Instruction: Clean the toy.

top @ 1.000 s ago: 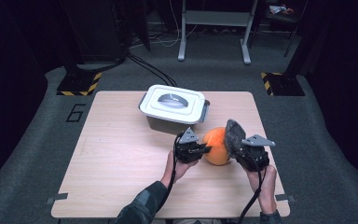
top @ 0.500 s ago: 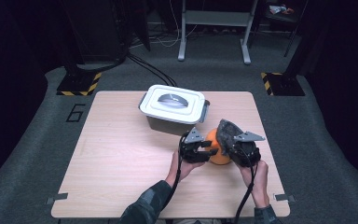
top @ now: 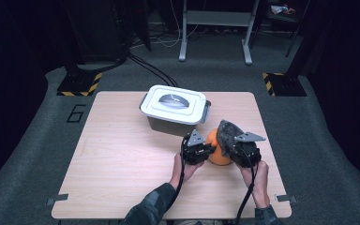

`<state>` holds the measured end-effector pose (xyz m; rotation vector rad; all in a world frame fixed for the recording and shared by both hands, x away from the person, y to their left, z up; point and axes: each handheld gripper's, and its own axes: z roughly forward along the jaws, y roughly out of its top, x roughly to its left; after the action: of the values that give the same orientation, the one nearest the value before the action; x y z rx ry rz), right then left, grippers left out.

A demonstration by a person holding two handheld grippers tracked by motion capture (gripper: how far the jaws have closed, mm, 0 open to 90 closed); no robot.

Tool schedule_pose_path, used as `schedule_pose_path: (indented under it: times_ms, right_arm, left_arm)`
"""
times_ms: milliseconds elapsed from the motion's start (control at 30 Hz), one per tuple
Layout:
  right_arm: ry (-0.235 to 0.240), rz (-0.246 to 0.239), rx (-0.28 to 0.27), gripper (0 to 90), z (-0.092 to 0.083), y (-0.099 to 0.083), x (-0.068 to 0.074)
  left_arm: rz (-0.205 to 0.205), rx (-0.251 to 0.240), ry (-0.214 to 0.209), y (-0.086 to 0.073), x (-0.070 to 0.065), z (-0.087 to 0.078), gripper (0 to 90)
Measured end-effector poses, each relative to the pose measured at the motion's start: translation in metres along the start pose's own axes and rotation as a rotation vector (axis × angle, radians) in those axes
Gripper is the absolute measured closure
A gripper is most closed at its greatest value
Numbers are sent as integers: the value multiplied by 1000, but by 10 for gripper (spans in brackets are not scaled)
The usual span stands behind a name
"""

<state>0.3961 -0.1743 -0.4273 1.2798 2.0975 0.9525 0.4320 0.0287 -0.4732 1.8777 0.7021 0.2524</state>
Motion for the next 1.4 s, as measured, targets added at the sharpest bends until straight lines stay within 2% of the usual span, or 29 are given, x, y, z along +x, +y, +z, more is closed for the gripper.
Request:
schedule_pose_path:
  times_ms: [100,167,233,367,467,733,900,1033,1200,1300,1400]
  right_arm:
    - [10,-12,-34,727,-5,5,3]
    - [18,-24,-31,727,-6,9,6]
    - [4,-33,-16,728,-3,11,10]
    - [-4,-39,-15,731,1,10,4]
    - [-22,-17,-9,732,1,11,-1]
    - [-70,44,6,734,7,10,-24]
    - [-112,81,34,734,13,8,-36]
    - [-114,110,41,732,12,4,-42]
    - [-81,84,-19,731,-8,5,-32]
    - [-39,40,-45,731,-19,9,-17]
    - [-18,4,-37,730,-21,11,-3]
  left_arm:
    - [18,3,-3,1,-1,0,827]
    - [36,9,-5,2,-2,-1,831]
    - [43,11,-1,2,-4,-1,835]
    - [56,14,-6,2,-6,0,841]
    - [67,13,-5,1,-6,0,841]
    - [55,10,-14,-2,-3,-3,841]
    - [60,6,-17,-3,-2,-5,840]
    - [64,4,-23,-2,-2,-6,840]
    - [60,4,-25,-2,-1,-6,838]
    - [60,2,-22,-2,-2,-6,837]
    - [63,2,-23,-1,-2,-5,837]
